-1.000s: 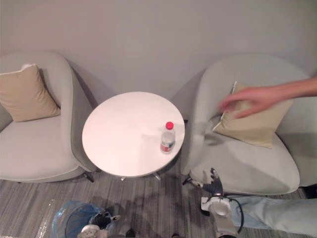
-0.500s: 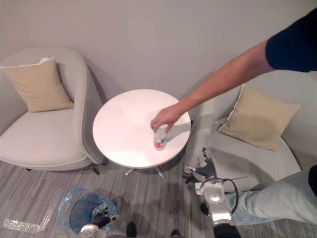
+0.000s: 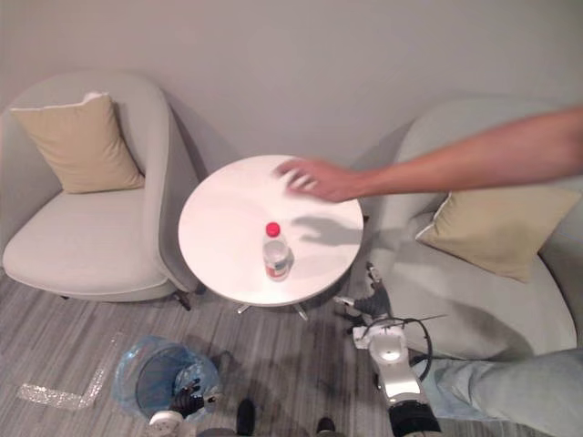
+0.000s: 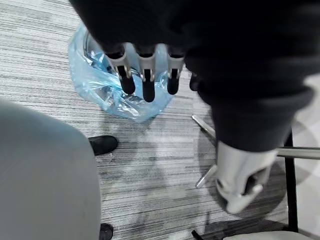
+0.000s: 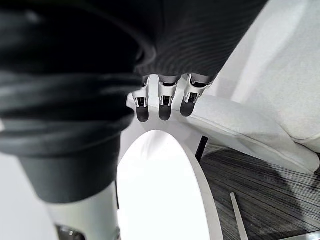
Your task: Gather rubbish on tea table into small bin, then transfer packed bag to large trash can.
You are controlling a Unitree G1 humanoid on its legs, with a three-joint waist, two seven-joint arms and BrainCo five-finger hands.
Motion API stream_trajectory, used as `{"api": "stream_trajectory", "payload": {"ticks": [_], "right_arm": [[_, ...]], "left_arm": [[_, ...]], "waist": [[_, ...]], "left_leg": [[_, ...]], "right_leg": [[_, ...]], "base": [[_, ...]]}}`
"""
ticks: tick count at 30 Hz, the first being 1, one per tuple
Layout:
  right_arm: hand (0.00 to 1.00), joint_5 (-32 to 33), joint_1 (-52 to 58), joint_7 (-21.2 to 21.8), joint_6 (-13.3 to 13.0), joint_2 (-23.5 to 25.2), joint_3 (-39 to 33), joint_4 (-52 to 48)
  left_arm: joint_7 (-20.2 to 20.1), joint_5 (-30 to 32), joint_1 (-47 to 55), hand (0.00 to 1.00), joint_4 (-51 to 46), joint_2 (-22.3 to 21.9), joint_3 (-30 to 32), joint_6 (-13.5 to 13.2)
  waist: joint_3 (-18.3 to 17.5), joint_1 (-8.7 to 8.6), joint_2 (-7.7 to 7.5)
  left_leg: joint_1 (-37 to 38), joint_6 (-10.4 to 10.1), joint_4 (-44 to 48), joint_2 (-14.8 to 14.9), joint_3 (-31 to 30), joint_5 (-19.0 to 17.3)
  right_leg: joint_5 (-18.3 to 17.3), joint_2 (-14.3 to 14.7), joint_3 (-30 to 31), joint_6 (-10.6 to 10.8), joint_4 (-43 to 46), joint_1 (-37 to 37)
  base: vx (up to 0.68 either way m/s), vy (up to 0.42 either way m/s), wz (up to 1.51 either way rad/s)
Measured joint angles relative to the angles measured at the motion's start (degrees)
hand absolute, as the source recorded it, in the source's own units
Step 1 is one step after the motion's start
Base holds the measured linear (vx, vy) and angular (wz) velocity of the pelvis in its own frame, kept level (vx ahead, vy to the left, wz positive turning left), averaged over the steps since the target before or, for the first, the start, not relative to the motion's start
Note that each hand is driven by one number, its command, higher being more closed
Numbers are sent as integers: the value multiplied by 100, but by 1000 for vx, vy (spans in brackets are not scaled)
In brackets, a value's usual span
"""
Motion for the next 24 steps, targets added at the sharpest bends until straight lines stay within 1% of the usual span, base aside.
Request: {"api": "stream_trajectory", "payload": {"ticks": [8,10,15,17,20,22,24], "right_arm": [[0,-444,90,85,1,-8,18,0],[0,-448,85,129,1,-24,94,0],[0,-452,-196,258,-1,-244,787,114],[0,-452,-372,266,-2,-242,928,270],[0,-452,-734,264,-15,-251,1123,445],[0,-449,-985,233,-16,-251,1179,536],[0,-446,-1182,189,-16,-245,1199,587]], "left_arm": [[-7,109,-2,0,-11,7,-50,-8],[-8,110,-1,0,-12,10,-59,-10],[-10,109,-21,0,-68,59,-239,-46],[-6,109,-22,0,-67,58,-244,-75],[-1,104,-46,0,-139,57,-272,-127],[8,100,-134,0,-176,33,-272,-132],[17,95,-168,0,-178,18,-267,-136]], "waist": [[38,-5,17],[39,-3,19],[78,31,28],[82,46,31],[185,105,57],[324,236,85],[352,278,102]], "left_leg": [[46,-4,-4,8,38,-3],[25,-4,-5,10,42,-3],[-164,-1,-4,2,5,28],[-170,4,-4,-5,-11,36],[-258,2,-3,-14,-136,50],[-305,-4,-2,-15,-206,56],[-420,-1,-2,-24,-263,79]], "right_leg": [[-2,-4,101,2,42,-38],[-4,-5,116,5,63,-78],[2,-8,91,12,106,-225],[2,-10,71,12,103,-219],[2,-10,-57,11,66,-223],[2,-5,-123,10,53,-225],[2,-8,-176,9,55,-304]], "base": [[-68,3,-5],[-74,6,-3],[0,0,4],[28,-2,7],[21,-10,20],[5,-14,19],[2,-6,16]]}}
